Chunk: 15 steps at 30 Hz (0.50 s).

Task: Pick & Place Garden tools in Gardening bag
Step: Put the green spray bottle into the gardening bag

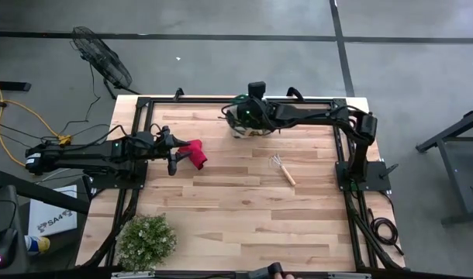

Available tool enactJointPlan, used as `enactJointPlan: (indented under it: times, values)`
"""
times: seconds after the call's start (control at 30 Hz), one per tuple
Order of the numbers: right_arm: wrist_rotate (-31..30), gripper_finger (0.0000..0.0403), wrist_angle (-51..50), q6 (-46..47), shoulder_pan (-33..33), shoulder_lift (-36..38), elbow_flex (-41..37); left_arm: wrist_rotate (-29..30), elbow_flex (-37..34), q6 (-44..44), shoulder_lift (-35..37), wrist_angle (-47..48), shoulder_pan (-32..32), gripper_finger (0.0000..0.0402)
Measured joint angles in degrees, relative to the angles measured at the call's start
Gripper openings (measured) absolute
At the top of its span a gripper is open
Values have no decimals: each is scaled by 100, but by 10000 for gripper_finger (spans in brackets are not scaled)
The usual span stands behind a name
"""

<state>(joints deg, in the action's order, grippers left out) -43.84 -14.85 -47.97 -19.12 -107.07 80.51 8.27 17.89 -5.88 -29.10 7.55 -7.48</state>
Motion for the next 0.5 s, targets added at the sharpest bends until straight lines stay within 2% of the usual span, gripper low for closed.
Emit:
enactJointPlan:
  times: [0.23, 0.5]
  values:
    - [29, 159, -303, 261, -85, 0, 0, 0, 0, -1, 0, 0, 1, 171]
    - [29, 221, -227, 283, -120, 0, 0, 3, 0, -1, 0, -2, 0, 171]
